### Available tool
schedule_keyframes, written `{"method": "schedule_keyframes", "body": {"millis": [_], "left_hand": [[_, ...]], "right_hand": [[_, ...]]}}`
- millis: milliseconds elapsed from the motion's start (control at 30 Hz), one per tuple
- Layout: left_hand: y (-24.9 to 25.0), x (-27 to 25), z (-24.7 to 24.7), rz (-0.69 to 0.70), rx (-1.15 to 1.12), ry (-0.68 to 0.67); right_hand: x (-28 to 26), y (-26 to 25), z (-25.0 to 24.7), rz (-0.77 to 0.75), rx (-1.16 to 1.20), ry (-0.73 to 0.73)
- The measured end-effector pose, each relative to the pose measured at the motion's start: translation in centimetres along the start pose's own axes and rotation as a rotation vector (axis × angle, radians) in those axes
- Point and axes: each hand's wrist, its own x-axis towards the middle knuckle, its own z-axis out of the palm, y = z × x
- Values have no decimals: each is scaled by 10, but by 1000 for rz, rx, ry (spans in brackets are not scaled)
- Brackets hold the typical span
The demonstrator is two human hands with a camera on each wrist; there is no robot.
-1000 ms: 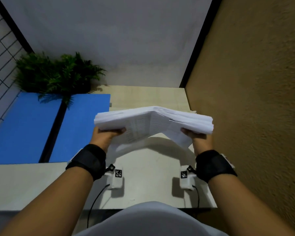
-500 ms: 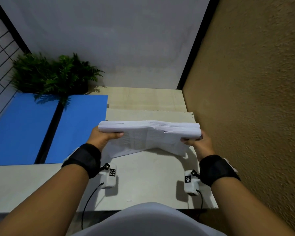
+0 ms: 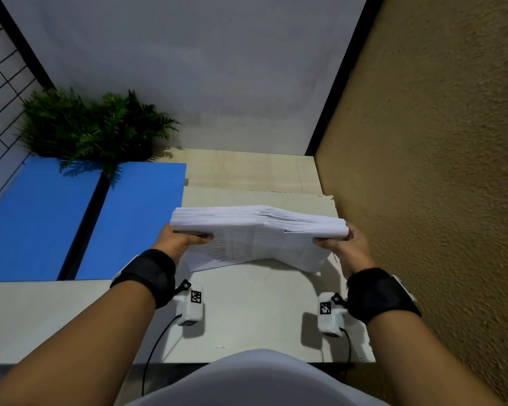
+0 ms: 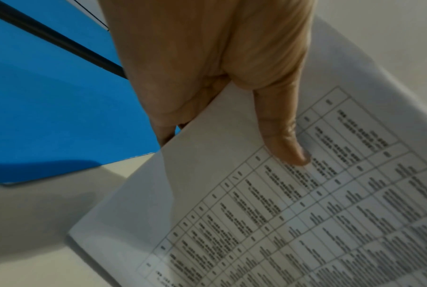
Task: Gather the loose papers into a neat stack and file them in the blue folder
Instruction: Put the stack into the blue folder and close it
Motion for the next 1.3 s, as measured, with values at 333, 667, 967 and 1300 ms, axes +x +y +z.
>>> {"method": "schedule_keyframes", "body": {"millis": [333, 667, 967, 1300], "left_hand": [[-5, 5, 12, -137, 29, 95], [14, 15, -2, -43, 54, 198], [-34, 19, -204, -285, 820, 633], [-68, 20, -264, -168, 1247, 317]], "right_hand": [[-6, -59, 45, -459, -1533, -253], [-6, -76, 88, -479, -1503, -442], [-21, -72, 114, -75, -338, -272], [-32, -5, 160, 254, 46, -154]]}}
